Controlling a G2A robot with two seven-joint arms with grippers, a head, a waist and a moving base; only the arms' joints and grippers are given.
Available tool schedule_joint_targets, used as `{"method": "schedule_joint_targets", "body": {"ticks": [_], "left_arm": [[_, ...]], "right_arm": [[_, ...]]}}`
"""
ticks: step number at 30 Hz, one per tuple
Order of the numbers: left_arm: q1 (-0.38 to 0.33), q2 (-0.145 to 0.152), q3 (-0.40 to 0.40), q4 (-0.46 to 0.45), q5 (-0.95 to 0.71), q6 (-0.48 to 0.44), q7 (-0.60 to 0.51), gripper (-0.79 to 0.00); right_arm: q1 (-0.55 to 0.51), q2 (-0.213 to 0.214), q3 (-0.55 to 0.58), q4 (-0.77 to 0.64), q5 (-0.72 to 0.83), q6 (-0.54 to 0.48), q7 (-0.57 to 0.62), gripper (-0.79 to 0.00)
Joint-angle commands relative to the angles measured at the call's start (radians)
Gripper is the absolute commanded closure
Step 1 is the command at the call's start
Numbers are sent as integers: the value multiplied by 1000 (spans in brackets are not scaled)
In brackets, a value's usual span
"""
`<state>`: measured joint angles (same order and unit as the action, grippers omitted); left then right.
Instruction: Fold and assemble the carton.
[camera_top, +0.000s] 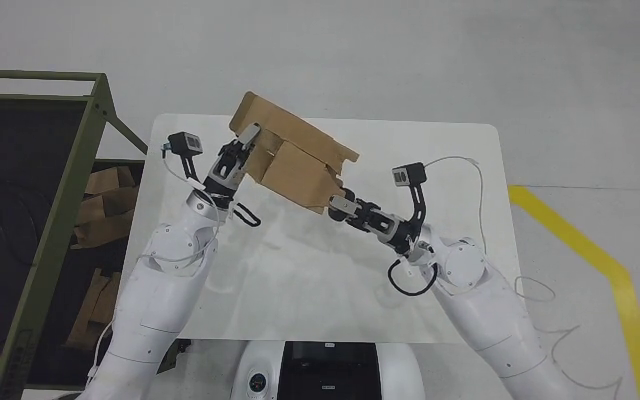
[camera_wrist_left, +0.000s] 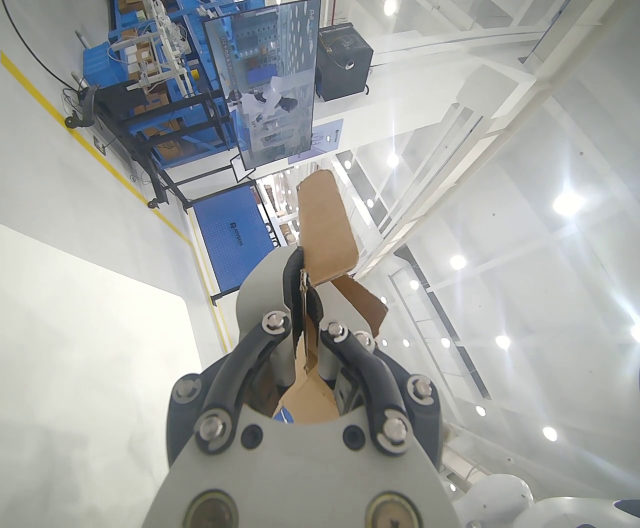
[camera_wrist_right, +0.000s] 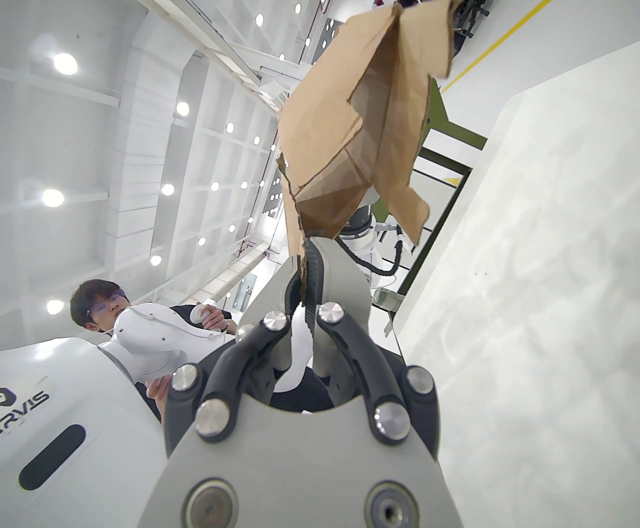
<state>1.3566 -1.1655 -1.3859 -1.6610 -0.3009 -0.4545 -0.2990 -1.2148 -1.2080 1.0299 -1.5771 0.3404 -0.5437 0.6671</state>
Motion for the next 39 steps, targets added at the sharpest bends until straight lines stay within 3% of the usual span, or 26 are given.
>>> {"method": "schedule_joint_targets", "body": {"ticks": [1,24,39], "left_arm": [[1,-1,-1,1,-5,0,-11,0],[15,-4,-11,12,-50,-1,-120,0],[21,-9,-13,12,-48,1,-117,0]], "right_arm": [[-2,0,6,0,6,-4,-1,0],[-36,6,90,-8,25,-22,-34,0],[-47,5,116,5,40,-15,-56,0]]}}
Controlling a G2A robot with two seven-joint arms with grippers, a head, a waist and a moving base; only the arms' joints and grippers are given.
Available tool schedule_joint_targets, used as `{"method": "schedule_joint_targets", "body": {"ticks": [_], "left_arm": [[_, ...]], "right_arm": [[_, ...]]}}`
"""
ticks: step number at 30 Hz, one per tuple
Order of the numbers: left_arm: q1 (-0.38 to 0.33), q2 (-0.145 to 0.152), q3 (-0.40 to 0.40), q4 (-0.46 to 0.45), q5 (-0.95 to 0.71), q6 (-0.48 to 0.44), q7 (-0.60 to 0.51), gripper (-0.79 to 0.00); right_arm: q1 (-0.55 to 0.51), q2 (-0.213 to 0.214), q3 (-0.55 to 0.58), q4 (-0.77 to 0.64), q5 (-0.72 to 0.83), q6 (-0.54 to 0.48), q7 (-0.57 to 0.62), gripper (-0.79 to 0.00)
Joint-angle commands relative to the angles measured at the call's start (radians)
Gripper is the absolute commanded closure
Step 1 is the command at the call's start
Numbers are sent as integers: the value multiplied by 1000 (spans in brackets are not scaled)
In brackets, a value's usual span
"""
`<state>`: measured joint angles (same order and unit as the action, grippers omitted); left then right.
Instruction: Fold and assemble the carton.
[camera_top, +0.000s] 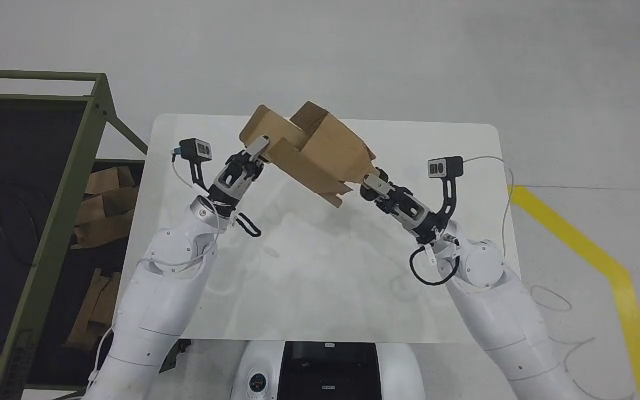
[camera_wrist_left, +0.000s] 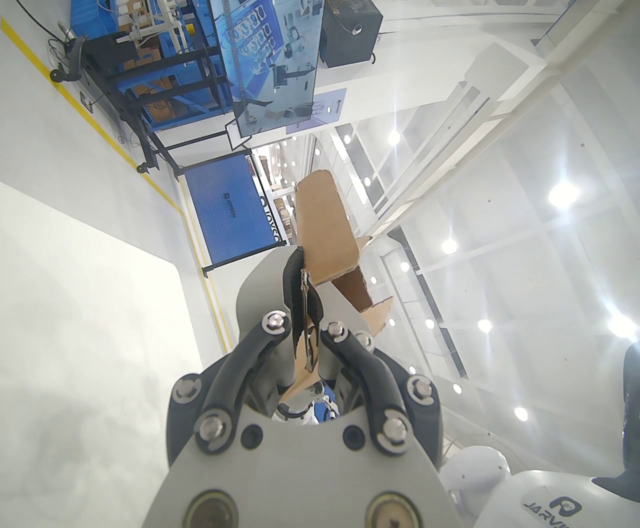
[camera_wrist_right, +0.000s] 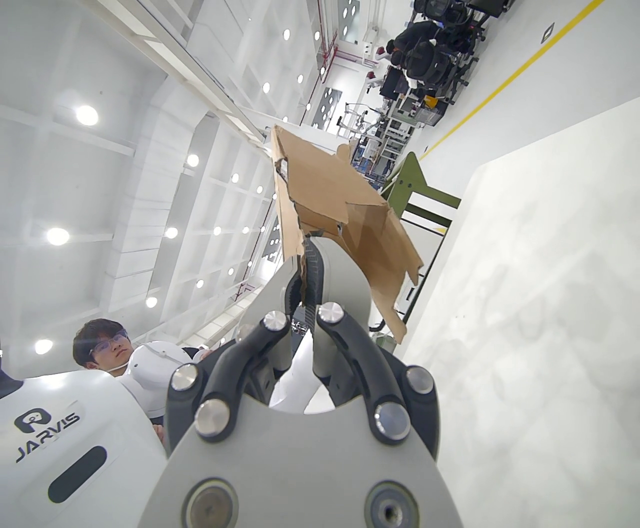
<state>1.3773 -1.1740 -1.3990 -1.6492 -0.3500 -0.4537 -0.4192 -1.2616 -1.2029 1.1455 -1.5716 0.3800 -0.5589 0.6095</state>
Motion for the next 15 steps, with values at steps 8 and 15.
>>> {"method": "schedule_joint_targets", "body": {"ticks": [8,15], "left_arm": [[-3,-3,1,2,21,9,11,0],[-6,-6,6,6,40,15,24,0]], "right_arm": [[-7,0,8,-15,35,-6,35,0],[-12,1,14,-30,46,-2,62,0]]}}
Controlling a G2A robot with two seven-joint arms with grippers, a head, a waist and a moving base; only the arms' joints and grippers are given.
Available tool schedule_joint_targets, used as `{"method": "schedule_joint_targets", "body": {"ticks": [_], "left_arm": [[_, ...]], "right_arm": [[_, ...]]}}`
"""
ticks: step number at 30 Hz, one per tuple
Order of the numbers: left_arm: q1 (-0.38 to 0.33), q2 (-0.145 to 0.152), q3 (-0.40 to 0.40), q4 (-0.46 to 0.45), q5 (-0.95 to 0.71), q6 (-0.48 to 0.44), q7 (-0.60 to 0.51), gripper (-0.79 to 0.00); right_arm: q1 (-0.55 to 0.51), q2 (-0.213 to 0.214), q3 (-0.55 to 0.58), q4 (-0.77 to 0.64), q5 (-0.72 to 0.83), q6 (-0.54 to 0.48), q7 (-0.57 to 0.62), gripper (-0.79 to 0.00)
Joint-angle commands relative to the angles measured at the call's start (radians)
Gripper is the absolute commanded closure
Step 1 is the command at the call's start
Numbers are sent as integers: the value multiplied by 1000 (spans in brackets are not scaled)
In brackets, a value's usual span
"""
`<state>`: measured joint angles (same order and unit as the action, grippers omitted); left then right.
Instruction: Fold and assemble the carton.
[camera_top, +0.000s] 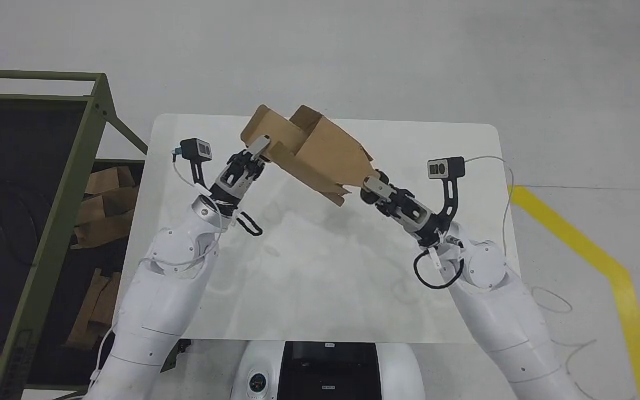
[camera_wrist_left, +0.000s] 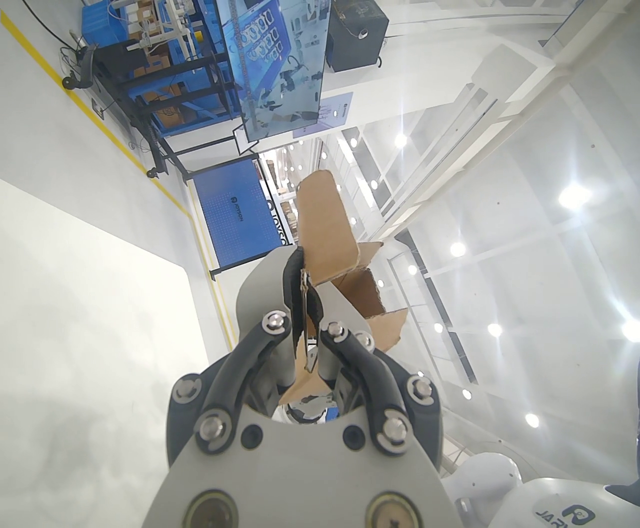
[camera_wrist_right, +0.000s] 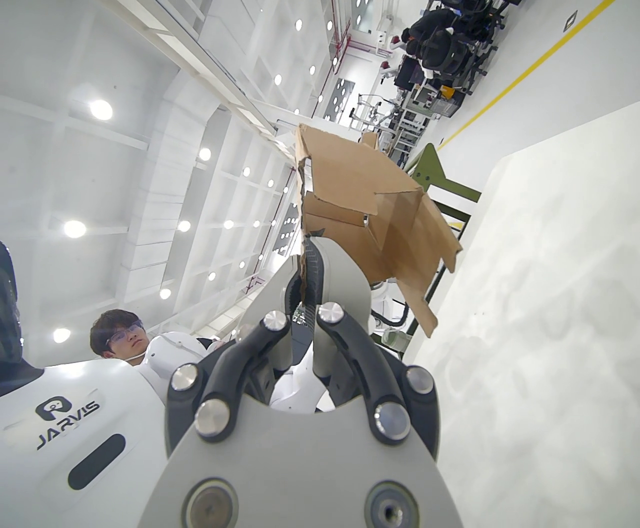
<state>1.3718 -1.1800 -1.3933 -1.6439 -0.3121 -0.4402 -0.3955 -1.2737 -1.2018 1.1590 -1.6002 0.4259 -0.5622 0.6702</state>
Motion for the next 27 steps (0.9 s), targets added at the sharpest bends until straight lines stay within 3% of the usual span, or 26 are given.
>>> {"method": "schedule_joint_targets", "body": {"ticks": [1,9,14,27], "left_arm": [[-1,-1,1,1,5,2,2,0],[-7,-4,7,5,25,7,4,0],[-10,-5,7,8,29,11,9,0],[-12,-10,-2,11,20,8,32,0]], "right_arm": [[-1,0,1,-4,0,2,4,0],[-4,0,4,-22,-7,12,13,-22],[-5,0,5,-25,-8,16,18,-206],[0,0,3,-14,-9,32,49,-265]]}}
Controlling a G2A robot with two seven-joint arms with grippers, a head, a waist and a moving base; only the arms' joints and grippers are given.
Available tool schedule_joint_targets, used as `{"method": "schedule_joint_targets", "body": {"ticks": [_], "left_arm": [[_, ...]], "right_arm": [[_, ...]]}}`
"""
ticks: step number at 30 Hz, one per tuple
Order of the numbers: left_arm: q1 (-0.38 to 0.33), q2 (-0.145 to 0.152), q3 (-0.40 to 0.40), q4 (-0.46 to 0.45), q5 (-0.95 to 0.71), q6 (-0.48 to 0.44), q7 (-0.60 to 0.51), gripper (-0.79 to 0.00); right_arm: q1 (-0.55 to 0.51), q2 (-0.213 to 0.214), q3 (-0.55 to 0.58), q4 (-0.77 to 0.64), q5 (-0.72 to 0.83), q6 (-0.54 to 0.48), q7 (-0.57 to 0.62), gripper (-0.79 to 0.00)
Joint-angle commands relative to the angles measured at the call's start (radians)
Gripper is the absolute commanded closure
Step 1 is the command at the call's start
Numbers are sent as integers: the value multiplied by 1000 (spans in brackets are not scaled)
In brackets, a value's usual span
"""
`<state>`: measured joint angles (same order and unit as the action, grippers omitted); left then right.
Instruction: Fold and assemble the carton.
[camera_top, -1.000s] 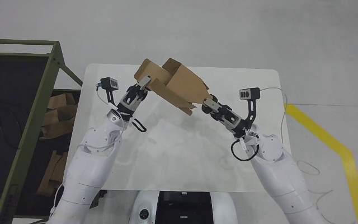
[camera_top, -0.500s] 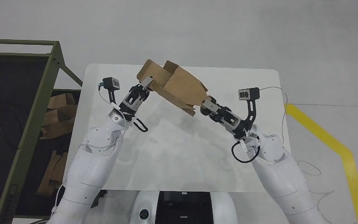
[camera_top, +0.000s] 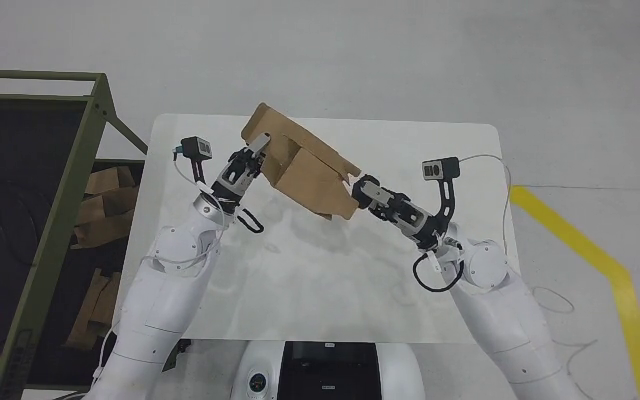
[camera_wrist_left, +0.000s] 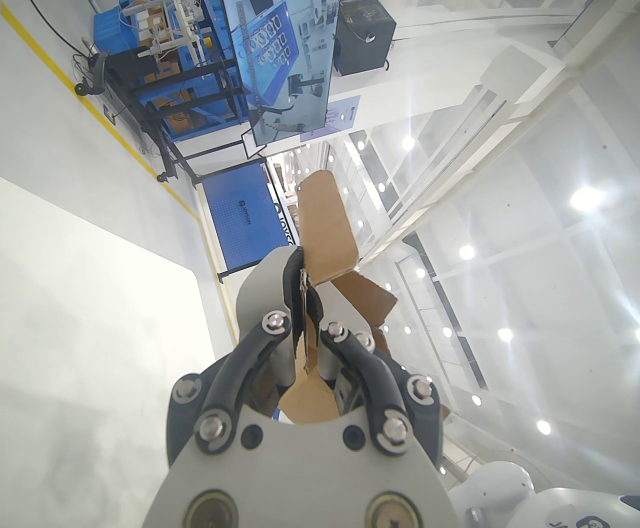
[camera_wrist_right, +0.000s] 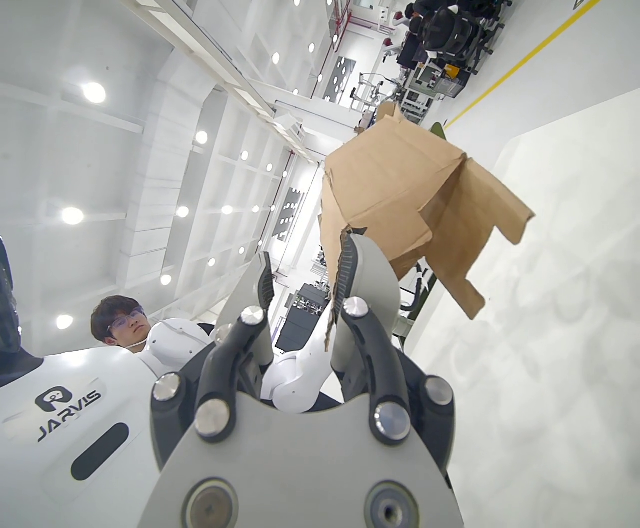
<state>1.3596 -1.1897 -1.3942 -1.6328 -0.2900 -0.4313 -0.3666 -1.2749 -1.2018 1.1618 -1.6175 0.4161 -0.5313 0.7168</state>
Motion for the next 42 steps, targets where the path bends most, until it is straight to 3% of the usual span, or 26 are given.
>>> {"method": "schedule_joint_targets", "body": {"ticks": [1,17,29,42], "left_arm": [[0,-1,-3,0,-6,-1,4,0],[-12,-7,-6,-9,-24,5,15,0],[-13,-12,-7,-6,-19,4,14,0],[-10,-16,-10,0,-14,7,20,0]], "right_arm": [[2,0,1,7,1,1,3,-271],[1,5,0,68,-61,51,35,-465],[32,-5,-53,83,-63,50,56,-336],[22,-2,-47,33,-28,33,98,-320]]}}
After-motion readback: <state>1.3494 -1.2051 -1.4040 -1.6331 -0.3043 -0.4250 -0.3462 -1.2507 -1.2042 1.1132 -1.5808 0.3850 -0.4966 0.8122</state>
